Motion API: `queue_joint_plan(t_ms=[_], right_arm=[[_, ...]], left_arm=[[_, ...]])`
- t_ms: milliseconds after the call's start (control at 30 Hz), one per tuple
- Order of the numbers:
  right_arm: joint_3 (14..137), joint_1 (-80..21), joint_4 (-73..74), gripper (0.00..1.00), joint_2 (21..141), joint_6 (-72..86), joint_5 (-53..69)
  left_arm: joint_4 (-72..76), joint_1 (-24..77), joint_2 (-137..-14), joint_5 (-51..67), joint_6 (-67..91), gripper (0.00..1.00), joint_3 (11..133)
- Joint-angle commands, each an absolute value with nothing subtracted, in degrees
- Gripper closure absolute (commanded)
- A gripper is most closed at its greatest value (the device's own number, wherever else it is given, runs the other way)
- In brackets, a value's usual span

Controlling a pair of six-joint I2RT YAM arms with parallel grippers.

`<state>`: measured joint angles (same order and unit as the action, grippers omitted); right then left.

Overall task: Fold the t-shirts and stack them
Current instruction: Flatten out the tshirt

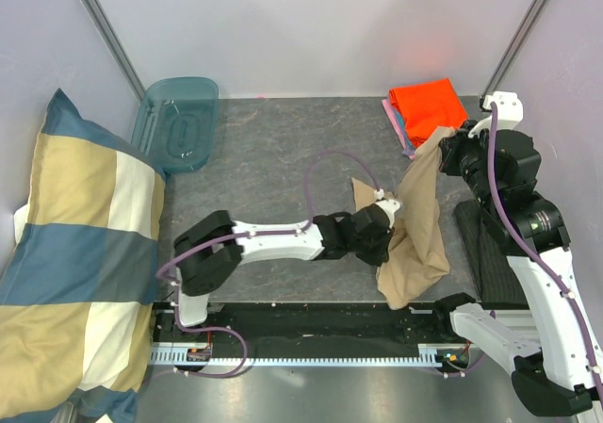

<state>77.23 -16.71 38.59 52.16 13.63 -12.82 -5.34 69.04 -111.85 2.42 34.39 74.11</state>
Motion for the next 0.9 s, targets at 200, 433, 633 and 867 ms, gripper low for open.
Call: queue_joint_plan(t_ms=[200, 433, 633, 867], right_arm=[[75.4, -16.7, 36.3, 1.00, 50.7, 13.6, -12.7], [72.4, -16.6, 35.8, 1.00, 50.6, 14.3, -11.3], [69.0, -16.7, 36.0, 1.00, 50.0, 14.9, -11.0], [67.9, -16.7, 36.5, 1.00, 49.8, 14.4, -11.7]], left_arm=[[-22.5, 61.4, -83.3, -12.8, 22.2, 0.98, 77.0], [-28.8, 57.7, -79.1, -20.2, 18.1, 0.98, 68.7], [-27.2, 57.7, -80.5, -20.7, 24.1, 0.98, 58.3], [-27.9, 57.7, -77.6, -22.2, 30.0, 0.58, 51.7]])
